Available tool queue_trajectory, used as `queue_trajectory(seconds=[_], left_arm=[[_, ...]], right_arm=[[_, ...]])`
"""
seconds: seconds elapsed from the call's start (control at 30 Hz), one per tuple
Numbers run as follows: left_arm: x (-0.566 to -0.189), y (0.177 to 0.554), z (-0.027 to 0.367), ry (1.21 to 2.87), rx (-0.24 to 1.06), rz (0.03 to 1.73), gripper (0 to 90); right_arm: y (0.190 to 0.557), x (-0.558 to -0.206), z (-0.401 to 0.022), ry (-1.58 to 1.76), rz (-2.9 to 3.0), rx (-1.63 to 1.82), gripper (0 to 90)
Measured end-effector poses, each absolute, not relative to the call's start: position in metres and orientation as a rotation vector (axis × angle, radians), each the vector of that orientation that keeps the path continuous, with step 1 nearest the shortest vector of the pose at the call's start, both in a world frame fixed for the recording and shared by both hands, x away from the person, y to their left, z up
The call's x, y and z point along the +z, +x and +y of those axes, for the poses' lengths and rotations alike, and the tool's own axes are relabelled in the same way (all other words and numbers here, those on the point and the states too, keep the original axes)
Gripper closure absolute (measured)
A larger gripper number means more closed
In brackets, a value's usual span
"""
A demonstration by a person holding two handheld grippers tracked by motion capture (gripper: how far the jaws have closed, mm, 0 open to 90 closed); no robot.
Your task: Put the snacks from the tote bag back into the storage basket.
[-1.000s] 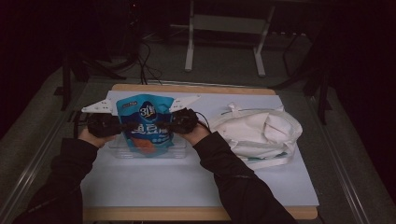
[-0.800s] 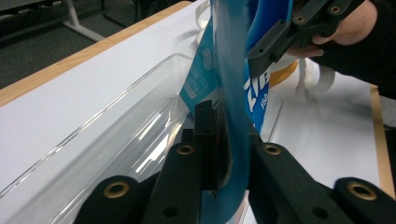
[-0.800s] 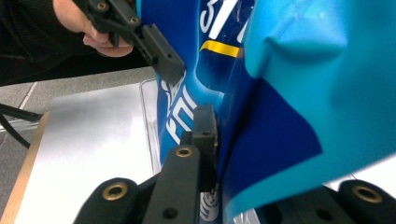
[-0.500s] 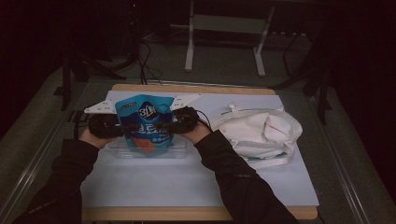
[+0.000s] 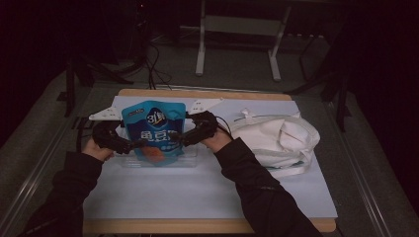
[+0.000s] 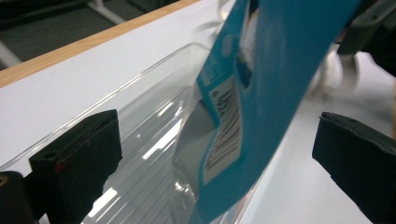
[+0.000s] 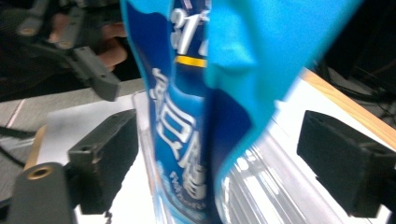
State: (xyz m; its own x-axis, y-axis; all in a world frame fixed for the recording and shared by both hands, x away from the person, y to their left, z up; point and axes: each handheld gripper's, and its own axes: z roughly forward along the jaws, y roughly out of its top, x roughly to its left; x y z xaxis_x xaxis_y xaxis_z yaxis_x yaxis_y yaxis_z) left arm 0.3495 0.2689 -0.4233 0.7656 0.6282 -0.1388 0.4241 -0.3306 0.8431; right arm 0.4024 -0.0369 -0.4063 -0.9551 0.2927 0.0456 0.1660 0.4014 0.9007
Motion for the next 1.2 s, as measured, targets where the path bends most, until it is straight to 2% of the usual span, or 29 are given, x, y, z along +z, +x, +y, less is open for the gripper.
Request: queue_trajectory(seconds=[0.2, 0.73, 1.2], left_arm=[[-0.422, 0.335, 0.274, 1.947, 0.317, 0.827, 1.4], [-0.435, 0.298, 0.274, 1.919, 0.335, 0.868, 1.4], [-0.437, 0.253, 0.25, 1.897, 0.361, 0.828, 1.4]], right_arm=[[0.402, -0.403, -0.051, 0.455, 2.5, 1.597, 13.5], [0.391, -0.409, -0.085, 0.494, 2.488, 1.578, 13.7], [0.378, -0.419, -0.125, 0.567, 2.459, 1.578, 14.1]])
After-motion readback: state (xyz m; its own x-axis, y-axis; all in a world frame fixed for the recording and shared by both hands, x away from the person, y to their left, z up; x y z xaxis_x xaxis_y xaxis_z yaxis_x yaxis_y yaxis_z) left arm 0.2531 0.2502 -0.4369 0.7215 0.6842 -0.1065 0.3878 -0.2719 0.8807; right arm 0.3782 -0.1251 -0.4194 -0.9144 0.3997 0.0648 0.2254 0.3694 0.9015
